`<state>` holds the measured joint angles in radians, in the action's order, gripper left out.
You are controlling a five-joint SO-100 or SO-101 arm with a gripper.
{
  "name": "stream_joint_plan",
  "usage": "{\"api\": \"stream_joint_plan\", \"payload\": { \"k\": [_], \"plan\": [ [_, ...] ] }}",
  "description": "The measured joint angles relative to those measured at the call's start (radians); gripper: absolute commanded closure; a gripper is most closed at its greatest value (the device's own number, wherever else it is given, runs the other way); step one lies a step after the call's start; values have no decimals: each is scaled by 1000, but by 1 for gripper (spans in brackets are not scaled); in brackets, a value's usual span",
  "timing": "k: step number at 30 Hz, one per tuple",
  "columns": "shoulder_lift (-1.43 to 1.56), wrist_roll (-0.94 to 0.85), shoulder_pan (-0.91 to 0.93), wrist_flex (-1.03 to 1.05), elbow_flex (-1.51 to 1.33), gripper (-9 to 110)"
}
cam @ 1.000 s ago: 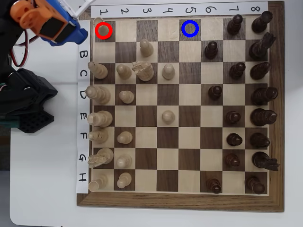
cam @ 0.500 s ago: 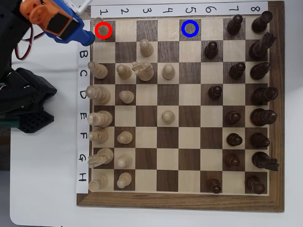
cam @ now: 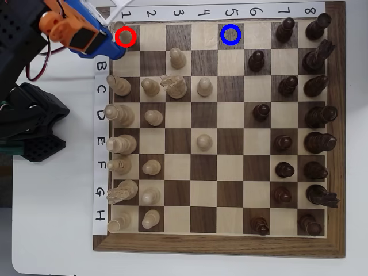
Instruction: Move the piece to destination
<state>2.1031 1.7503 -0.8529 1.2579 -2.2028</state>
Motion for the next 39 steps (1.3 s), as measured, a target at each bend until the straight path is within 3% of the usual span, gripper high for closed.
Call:
{"api": "stream_joint_plan", "payload": {
  "k": [39],
  "plan": [
    [247, 0, -86, -218, -264, 83]
  ]
}}
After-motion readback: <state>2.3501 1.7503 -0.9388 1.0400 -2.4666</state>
